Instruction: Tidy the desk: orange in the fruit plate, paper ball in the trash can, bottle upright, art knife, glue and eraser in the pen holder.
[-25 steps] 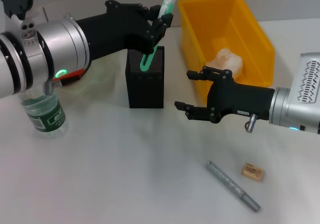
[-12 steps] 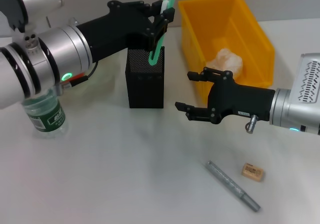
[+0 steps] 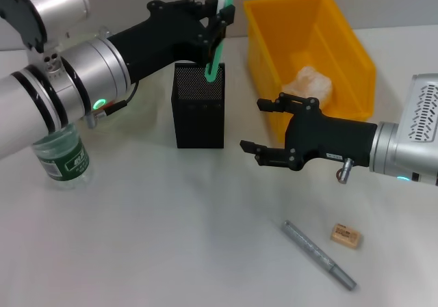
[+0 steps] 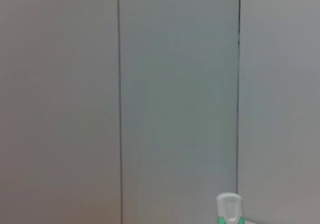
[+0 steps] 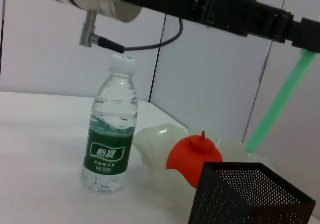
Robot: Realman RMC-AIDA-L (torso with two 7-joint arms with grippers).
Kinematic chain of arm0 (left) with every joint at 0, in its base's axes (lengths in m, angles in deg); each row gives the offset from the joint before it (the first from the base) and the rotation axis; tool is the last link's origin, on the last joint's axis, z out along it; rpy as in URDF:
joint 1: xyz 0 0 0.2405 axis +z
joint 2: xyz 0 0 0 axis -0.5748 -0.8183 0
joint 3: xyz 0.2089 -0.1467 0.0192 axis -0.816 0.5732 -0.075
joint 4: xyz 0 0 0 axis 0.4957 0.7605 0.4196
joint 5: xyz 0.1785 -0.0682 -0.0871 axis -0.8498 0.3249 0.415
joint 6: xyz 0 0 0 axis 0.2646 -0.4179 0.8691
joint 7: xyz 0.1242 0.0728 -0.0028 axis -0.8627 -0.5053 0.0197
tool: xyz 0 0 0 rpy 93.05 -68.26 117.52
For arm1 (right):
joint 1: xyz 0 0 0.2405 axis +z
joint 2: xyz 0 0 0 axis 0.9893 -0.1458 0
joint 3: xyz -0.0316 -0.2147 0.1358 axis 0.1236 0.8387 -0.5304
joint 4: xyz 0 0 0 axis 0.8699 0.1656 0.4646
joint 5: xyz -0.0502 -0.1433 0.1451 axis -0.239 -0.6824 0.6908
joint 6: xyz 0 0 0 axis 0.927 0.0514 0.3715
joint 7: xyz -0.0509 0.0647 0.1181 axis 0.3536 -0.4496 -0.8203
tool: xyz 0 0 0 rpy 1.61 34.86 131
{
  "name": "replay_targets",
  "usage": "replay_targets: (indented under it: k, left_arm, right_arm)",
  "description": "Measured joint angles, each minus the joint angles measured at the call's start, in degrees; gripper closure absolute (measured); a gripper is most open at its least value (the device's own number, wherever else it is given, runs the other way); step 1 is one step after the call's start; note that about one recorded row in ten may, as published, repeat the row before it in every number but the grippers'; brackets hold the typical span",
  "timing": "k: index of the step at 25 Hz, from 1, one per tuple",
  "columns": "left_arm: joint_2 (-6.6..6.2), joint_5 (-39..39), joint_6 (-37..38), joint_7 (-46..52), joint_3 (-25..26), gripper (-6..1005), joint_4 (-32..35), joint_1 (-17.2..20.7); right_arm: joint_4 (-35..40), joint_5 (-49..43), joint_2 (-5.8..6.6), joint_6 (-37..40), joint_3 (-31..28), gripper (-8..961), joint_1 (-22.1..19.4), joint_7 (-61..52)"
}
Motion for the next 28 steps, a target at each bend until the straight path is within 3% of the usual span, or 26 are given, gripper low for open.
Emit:
replay_targets:
  k: [3, 14, 28]
  left_arm:
    - [0.00, 5.8, 0.2, -6.9, 0.0, 806, -4.9, -1.5]
    - [0.17, 16.3, 0.7, -17.8, -0.6, 808, -14.1, -4.6]
    - [0.27, 17.0, 0.0, -18.7, -0.5, 761, -21.6, -9.1]
  right_arm:
    - [0.0, 0.0, 0.00, 0.0, 0.0, 186, 0.0, 0.0]
    - [0.0, 0.0, 0.00, 0.0, 0.0, 186, 0.2, 0.0]
    - [0.0, 0.0, 0.09, 0.0, 0.0, 186, 0.2, -0.1]
